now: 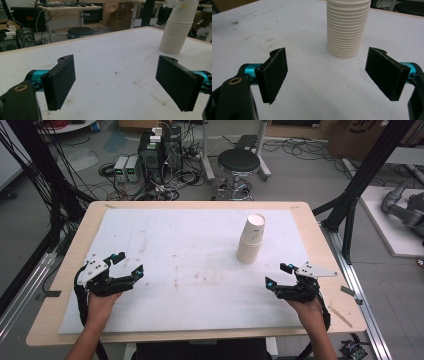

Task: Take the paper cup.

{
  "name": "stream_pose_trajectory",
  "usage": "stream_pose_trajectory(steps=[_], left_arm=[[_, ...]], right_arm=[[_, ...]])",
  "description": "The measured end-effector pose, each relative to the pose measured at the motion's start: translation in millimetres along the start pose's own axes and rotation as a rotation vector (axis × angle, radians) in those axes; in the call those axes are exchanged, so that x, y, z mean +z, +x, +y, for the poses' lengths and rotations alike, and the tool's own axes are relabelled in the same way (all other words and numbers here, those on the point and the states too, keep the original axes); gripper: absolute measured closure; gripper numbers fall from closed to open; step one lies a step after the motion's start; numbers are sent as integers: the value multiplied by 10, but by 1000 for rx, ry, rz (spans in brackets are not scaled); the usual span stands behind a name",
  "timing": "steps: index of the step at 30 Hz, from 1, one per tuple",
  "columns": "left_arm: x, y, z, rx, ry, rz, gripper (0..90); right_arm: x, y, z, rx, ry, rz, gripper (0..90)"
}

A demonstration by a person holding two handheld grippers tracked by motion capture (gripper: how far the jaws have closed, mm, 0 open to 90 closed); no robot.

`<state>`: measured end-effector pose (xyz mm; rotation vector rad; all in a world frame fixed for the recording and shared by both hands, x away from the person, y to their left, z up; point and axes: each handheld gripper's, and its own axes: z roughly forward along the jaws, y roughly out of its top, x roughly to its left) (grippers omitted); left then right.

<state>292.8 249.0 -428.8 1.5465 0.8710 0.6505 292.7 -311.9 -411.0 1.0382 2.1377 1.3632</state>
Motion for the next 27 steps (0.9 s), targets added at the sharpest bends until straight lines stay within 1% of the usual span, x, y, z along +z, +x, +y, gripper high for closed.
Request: stream_pose_trajectory(steps=[2, 6, 8, 9, 10, 11, 12, 15, 16, 19, 21, 22, 23, 27], left_arm=[[16, -8, -1, 0, 2, 0, 161], [35, -20, -6, 17, 12, -3, 161], [32, -20, -8, 15, 11, -5, 161], [31, -18, -9, 11, 7, -11, 161], [31, -17, -9, 6, 0, -19, 161], [31, -17, -9, 6, 0, -19, 161], [36, -19, -4, 12, -12, -36, 161], [34, -30, -2, 9, -19, -45, 161], [34, -30, -2, 9, -19, -45, 160], [14, -37, -12, 13, -19, -59, 161], [9, -22, -14, 3, -16, -73, 162], [9, -18, -17, -1, -15, -74, 162], [8, -17, -16, 0, -12, -72, 162], [1, -19, -19, -5, -16, -67, 160]], right_arm=[[-3, -1, -3, 4, 0, -1, 182], [-28, -36, -10, 11, -21, -1, 182], [-30, -48, -11, 14, -23, -6, 182], [-27, -66, -23, 23, -24, -6, 182], [-26, -66, -29, 21, -22, -10, 182], [-25, -62, -36, 20, -21, -9, 182], [-28, -59, -44, 15, -21, -7, 182], [-38, -60, -52, 13, -22, -15, 182], [-49, -53, -54, 9, -25, -23, 182], [-82, -23, -48, 15, -32, -23, 182], [-89, -9, -39, 16, -32, -26, 182], [-88, 0, -35, 19, -31, -26, 182], [-82, -3, -30, 7, -32, -28, 182], [-63, 9, -4, 2, -37, -20, 182]])
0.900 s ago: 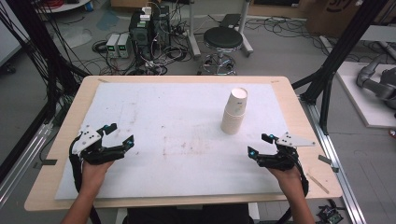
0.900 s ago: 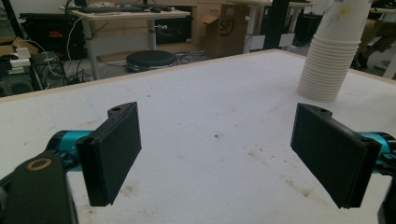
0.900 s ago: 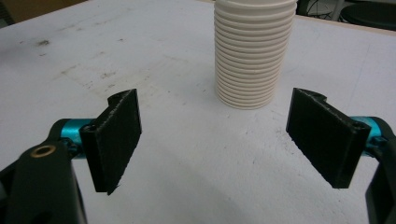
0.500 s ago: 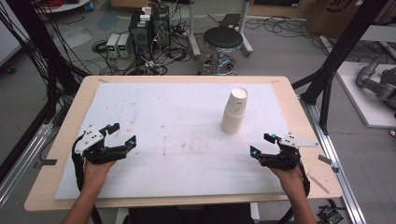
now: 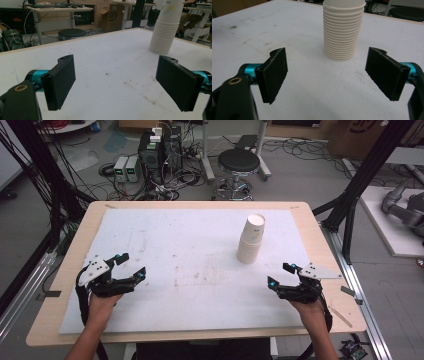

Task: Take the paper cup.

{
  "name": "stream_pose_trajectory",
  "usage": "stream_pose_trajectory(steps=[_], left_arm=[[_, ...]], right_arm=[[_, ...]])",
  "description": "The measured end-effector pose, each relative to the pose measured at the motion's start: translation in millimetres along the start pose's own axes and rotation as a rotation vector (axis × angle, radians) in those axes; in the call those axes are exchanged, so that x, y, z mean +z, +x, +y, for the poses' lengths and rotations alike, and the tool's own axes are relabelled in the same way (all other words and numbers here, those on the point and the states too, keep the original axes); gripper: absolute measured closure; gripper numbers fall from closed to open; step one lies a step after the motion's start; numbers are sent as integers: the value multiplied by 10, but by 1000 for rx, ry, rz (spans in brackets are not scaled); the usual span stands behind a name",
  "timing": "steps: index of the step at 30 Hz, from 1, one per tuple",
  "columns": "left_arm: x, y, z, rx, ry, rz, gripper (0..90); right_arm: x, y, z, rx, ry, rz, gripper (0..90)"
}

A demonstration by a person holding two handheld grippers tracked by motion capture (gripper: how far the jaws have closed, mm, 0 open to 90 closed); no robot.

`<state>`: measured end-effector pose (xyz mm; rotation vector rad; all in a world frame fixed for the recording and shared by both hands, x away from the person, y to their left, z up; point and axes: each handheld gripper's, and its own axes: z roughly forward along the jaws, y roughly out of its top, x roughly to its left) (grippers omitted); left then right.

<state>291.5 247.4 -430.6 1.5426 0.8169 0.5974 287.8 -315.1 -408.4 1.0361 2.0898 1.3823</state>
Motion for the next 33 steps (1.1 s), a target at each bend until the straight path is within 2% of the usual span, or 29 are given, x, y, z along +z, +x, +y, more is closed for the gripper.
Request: stream_pose_trajectory(steps=[4, 7, 11, 16, 22, 29, 33], left_arm=[[5, 5, -9, -5, 8, -2, 160], [14, 0, -10, -1, 6, -3, 159], [23, -3, -7, 2, 3, -7, 158], [44, -15, -6, 8, 11, -10, 158], [64, -11, -8, 1, 16, -9, 158], [81, -17, -11, 0, 19, -10, 158], [90, -19, -15, -2, 22, -16, 158]], right_arm=[[12, 3, 31, -18, -6, 2, 182], [14, 14, 74, -6, -3, 5, 182], [27, 17, 136, -14, 13, 25, 182], [85, -9, 315, -10, 23, 38, 181], [195, -13, 582, -30, 58, 50, 182], [337, -86, 839, -35, 64, 40, 183], [424, -136, 970, -50, 88, 24, 183]])
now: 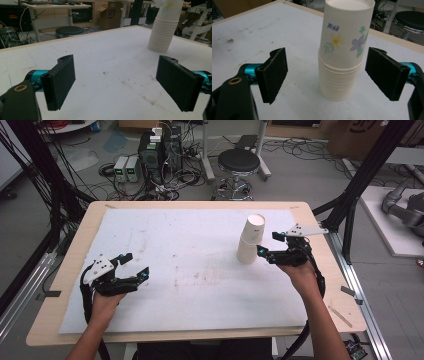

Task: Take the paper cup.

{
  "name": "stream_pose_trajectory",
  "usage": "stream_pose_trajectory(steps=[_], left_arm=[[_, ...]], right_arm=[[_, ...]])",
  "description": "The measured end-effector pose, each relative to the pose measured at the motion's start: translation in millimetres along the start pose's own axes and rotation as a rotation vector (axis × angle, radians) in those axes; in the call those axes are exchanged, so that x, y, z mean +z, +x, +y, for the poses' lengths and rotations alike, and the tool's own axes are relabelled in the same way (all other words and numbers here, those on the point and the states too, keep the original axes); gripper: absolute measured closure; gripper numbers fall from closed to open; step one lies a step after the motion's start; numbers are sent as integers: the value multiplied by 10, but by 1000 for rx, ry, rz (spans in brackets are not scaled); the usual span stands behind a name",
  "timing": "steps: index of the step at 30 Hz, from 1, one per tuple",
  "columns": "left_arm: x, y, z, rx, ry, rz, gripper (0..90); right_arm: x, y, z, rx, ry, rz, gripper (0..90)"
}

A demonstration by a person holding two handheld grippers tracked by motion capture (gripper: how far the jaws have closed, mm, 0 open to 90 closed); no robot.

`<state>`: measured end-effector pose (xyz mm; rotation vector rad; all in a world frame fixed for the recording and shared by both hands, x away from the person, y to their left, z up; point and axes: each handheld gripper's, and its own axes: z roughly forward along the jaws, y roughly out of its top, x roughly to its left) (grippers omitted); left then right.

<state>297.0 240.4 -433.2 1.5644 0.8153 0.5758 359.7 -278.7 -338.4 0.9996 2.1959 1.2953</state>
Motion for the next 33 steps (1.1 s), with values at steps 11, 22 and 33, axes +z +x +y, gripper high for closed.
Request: stream_pose_trajectory(steps=[11, 22, 33], left_arm=[[7, -5, -2, 1, 2, -9, 158], [20, -10, -6, 1, 6, -17, 159], [21, 3, -19, -10, 5, -15, 161]], right_arm=[[189, -146, 329, -8, 50, -15, 182], [436, -219, 403, -11, 106, -19, 182], [613, -253, 444, -4, 142, -1, 226]])
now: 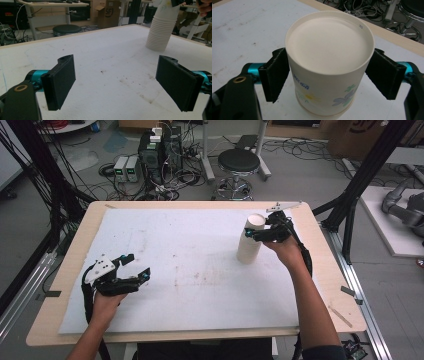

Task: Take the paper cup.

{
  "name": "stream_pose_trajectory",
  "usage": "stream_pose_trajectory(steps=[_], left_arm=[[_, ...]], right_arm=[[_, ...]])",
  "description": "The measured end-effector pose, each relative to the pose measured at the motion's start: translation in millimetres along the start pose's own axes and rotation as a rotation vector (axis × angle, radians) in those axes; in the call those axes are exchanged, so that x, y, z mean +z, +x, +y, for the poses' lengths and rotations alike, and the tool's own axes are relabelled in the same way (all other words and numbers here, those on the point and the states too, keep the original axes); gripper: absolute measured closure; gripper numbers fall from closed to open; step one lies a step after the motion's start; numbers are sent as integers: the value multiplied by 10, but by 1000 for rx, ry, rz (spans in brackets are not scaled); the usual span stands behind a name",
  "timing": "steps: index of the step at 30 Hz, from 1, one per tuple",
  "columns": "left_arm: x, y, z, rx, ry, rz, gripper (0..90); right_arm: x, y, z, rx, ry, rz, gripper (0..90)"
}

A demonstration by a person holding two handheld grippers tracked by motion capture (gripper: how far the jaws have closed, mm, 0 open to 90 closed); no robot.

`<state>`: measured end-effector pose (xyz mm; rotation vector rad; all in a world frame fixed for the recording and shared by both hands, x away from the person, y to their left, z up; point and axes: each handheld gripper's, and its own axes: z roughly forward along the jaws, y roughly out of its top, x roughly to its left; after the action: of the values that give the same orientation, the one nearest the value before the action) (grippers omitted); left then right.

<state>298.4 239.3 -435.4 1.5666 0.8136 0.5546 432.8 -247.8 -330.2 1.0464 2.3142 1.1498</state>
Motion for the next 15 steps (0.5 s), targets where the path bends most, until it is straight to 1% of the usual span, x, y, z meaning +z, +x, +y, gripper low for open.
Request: stream_pose_trajectory(steps=[2, 4, 6, 8, 15], left_arm=[[-6, 3, 1, -4, 1, 0, 161], [-6, 7, -1, -5, 0, 0, 161], [-6, 9, 0, -5, 1, -1, 161], [-7, 8, 0, -6, -1, 0, 162], [-4, 7, 0, -10, -1, -1, 162]], right_arm=[[-7, -8, 1, -5, -6, 20, 274], [-14, -17, 2, -4, -9, 22, 291], [-19, -30, 1, 0, -13, 32, 296], [-25, -39, 2, -6, -21, 34, 302], [-95, -33, 37, -10, -46, 33, 311]])
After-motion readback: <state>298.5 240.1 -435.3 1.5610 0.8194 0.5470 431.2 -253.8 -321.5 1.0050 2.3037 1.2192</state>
